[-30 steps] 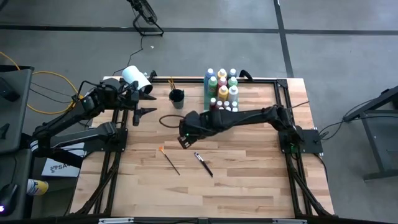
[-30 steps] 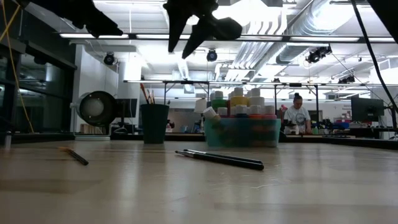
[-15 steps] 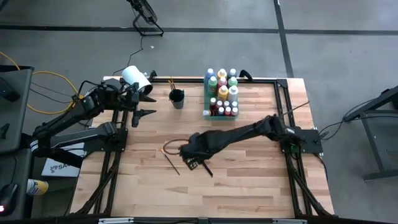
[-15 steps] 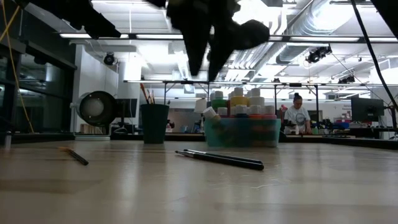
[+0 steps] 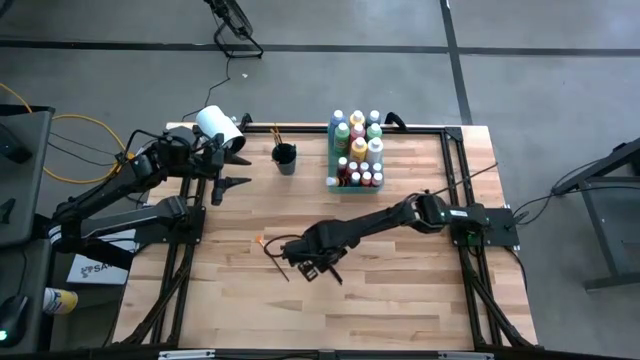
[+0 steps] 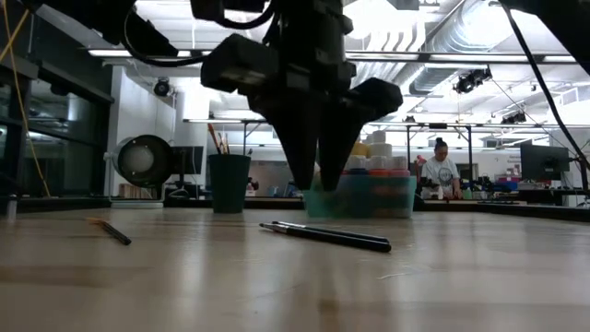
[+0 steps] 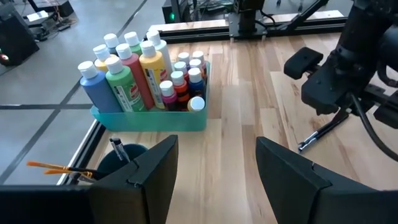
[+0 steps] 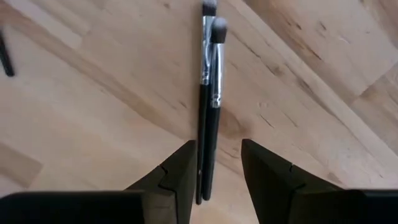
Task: Pick & Place Paint Supplies
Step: Put the black silver paint brush into the black cup
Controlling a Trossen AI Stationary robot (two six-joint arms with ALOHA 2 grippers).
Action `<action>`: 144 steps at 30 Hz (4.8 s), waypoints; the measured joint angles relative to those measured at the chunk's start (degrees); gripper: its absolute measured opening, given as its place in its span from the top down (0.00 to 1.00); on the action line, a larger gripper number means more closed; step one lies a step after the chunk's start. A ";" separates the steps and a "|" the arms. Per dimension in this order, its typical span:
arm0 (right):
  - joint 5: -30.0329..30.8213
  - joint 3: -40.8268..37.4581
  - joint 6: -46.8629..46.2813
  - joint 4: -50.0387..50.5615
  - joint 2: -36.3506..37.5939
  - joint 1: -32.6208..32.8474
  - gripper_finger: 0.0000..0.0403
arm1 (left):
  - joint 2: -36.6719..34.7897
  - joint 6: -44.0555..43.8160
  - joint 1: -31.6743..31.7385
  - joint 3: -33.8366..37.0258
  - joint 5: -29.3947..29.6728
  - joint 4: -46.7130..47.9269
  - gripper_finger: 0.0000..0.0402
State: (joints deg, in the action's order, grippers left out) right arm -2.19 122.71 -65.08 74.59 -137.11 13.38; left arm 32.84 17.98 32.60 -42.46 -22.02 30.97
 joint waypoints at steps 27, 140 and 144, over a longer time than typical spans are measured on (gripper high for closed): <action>0.74 -4.82 3.74 -4.11 -0.40 -0.65 0.70 | 0.00 1.27 0.01 0.00 -0.02 0.93 0.47; -0.53 -10.70 18.91 -8.15 0.05 -6.47 0.82 | 0.01 1.27 0.02 0.00 -0.02 2.63 0.47; -0.84 -13.13 17.98 -10.10 0.24 -5.92 0.85 | 0.01 1.26 0.02 0.00 -0.02 2.71 0.47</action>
State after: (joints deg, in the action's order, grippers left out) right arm -3.03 109.58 -47.11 64.49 -136.87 7.46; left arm 32.85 19.23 32.62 -42.46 -22.04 33.68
